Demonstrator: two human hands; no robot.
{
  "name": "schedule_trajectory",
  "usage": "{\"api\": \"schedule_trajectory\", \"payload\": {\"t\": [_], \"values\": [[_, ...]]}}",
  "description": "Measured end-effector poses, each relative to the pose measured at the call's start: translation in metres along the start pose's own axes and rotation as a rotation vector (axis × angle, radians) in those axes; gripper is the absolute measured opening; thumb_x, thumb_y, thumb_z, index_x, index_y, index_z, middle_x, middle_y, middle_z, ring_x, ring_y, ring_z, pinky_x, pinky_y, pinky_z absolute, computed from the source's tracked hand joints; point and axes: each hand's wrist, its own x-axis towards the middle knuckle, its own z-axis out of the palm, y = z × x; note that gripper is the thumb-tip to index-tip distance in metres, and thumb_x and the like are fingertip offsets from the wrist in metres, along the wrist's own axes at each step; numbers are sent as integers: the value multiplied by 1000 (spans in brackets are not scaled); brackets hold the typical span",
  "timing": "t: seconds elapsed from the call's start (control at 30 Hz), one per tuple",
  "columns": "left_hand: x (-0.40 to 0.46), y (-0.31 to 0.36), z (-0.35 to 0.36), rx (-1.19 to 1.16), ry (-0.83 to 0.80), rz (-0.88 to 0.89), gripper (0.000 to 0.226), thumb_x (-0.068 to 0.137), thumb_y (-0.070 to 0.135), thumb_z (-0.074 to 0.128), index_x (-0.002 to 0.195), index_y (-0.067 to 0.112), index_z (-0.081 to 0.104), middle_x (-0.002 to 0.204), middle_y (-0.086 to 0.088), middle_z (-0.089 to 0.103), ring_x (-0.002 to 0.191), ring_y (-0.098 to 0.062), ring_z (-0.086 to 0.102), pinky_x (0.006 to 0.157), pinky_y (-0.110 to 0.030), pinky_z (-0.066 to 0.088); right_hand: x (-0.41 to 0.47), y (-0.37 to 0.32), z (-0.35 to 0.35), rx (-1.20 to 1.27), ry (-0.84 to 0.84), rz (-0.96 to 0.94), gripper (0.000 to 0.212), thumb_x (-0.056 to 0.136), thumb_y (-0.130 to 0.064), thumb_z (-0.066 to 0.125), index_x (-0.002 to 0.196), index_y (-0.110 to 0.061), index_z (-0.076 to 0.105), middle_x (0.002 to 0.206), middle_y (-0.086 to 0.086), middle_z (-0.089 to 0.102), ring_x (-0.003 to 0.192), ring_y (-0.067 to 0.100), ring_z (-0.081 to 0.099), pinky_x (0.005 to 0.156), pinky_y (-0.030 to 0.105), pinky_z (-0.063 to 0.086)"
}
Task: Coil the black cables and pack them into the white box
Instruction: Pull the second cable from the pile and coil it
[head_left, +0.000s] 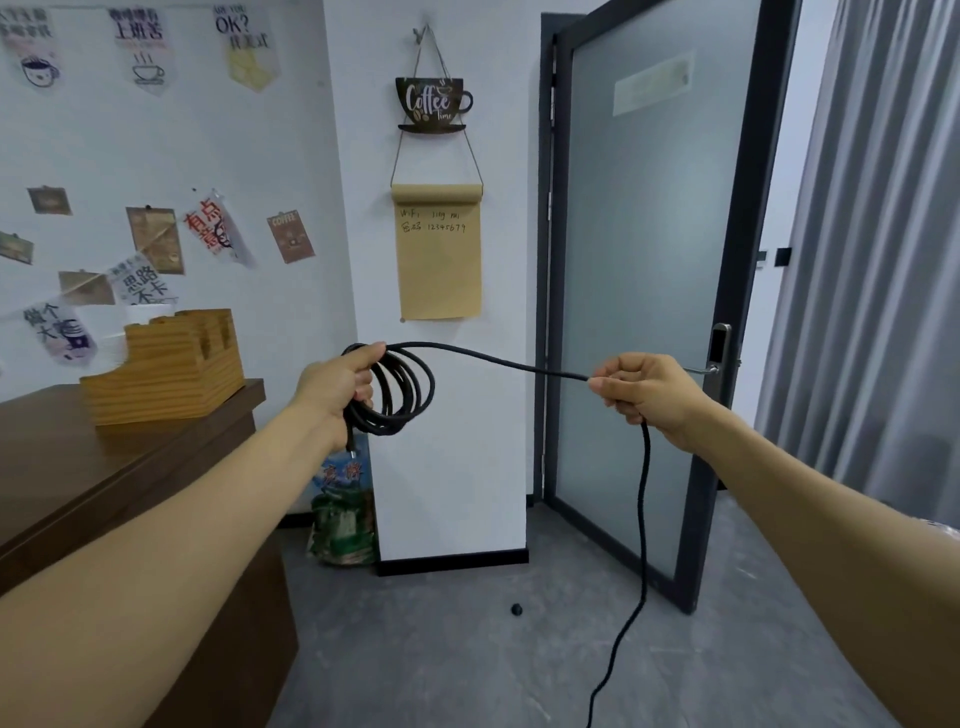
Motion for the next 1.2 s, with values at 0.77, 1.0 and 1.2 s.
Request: {"api": "schedule_trajectory", "payload": {"t": [0.77, 1.0, 1.2], "values": [[-47, -22, 63, 406, -249, 144, 35, 92, 24, 56, 61, 9, 53, 48, -2, 54, 44, -14, 54, 47, -22, 42, -13, -87, 83, -472, -151, -454, 21, 68, -21, 83, 71, -14, 63, 71, 3, 66, 63, 11, 55, 64, 27, 48], [-52, -26, 68, 265, -433, -99, 55, 92, 54, 47, 45, 26, 38, 45, 10, 33, 38, -6, 33, 40, -16, 32, -6, -82, 69, -442, -74, -275, 43, 57, -37, 88, 61, -16, 50, 48, -9, 42, 44, 6, 35, 49, 20, 32], [-58, -25, 61, 270, -558, -144, 42, 68, 60, 61, 66, 21, 45, 46, 10, 32, 37, -5, 30, 40, -14, 30, -3, -72, 54, -169, -280, -212, 24, 72, -15, 80, 71, -10, 57, 58, 3, 51, 51, 11, 42, 51, 20, 38]]}}
